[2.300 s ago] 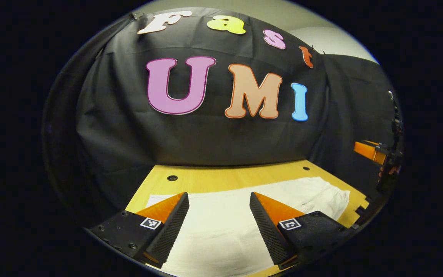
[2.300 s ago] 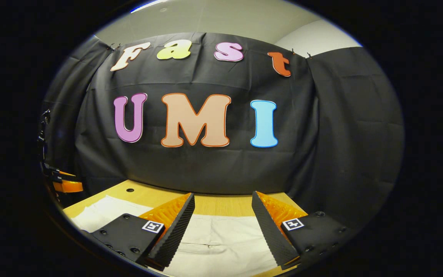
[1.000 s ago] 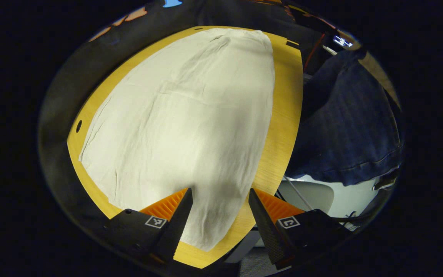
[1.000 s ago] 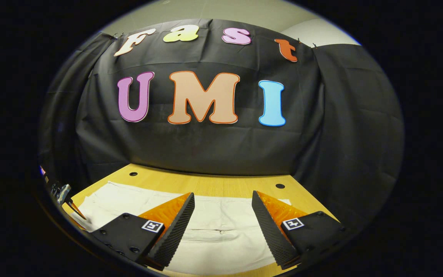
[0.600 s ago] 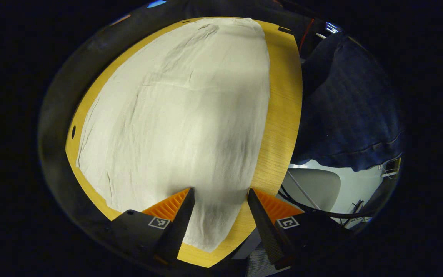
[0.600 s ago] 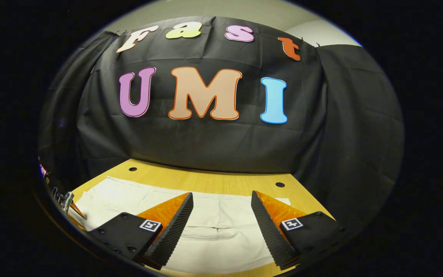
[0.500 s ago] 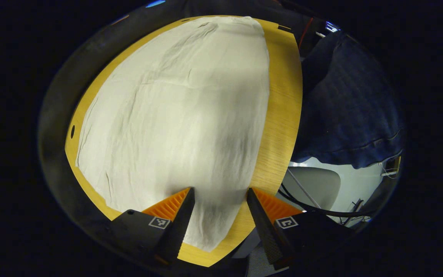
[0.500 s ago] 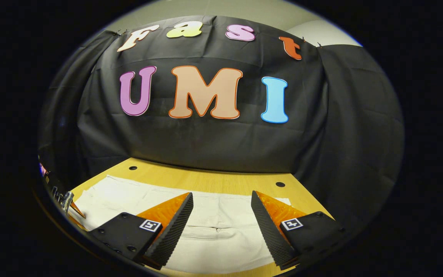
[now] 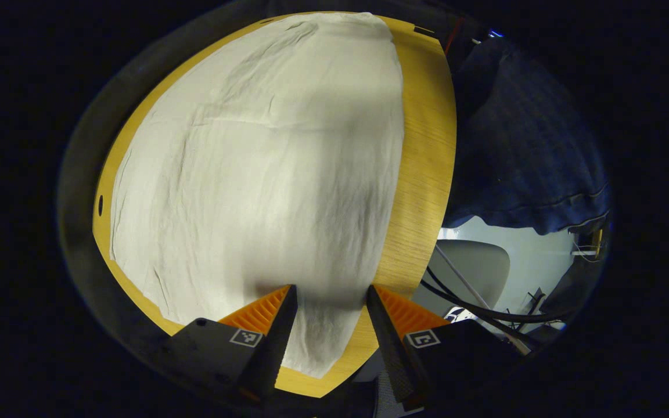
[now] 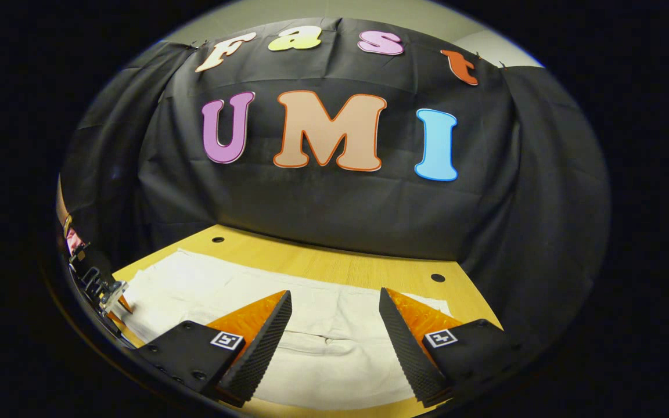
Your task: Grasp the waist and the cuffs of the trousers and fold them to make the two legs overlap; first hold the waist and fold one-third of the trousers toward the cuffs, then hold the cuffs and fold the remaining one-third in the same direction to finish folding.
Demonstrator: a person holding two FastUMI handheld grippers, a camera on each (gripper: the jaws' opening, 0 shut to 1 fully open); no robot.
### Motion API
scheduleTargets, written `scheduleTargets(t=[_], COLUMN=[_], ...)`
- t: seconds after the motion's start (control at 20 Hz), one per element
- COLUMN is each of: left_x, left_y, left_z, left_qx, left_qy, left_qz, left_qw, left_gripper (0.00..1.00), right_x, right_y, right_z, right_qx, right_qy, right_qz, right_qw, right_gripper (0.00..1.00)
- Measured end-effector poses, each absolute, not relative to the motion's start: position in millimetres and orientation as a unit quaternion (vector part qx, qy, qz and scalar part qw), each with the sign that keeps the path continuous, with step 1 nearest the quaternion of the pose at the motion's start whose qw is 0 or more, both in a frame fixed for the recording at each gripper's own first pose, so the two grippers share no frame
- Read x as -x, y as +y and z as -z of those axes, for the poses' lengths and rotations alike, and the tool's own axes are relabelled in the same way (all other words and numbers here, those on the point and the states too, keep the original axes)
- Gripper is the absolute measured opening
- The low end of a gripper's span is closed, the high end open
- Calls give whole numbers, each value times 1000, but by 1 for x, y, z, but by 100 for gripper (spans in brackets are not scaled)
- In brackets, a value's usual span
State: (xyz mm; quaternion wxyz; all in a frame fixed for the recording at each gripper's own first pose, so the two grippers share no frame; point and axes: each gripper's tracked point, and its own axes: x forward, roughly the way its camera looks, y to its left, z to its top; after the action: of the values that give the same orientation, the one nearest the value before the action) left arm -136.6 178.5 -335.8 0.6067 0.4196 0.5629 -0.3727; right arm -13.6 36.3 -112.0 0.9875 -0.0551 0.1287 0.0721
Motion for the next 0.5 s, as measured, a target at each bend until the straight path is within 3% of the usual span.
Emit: scheduleTargets(t=[0.3,0.5], left_x=[123,115], left_y=[182,182], left_z=[337,338], left_qx=[-419,-422], left_qy=[579,580], left_qz=[353,339], left_qw=[604,609], left_gripper=[46,20], right_x=[18,28], right_y=[14,-28], right_z=[148,184], right_qx=[128,193], right_qy=[174,222], right_qz=[-144,-191], right_qw=[966,937], right_gripper=[98,97])
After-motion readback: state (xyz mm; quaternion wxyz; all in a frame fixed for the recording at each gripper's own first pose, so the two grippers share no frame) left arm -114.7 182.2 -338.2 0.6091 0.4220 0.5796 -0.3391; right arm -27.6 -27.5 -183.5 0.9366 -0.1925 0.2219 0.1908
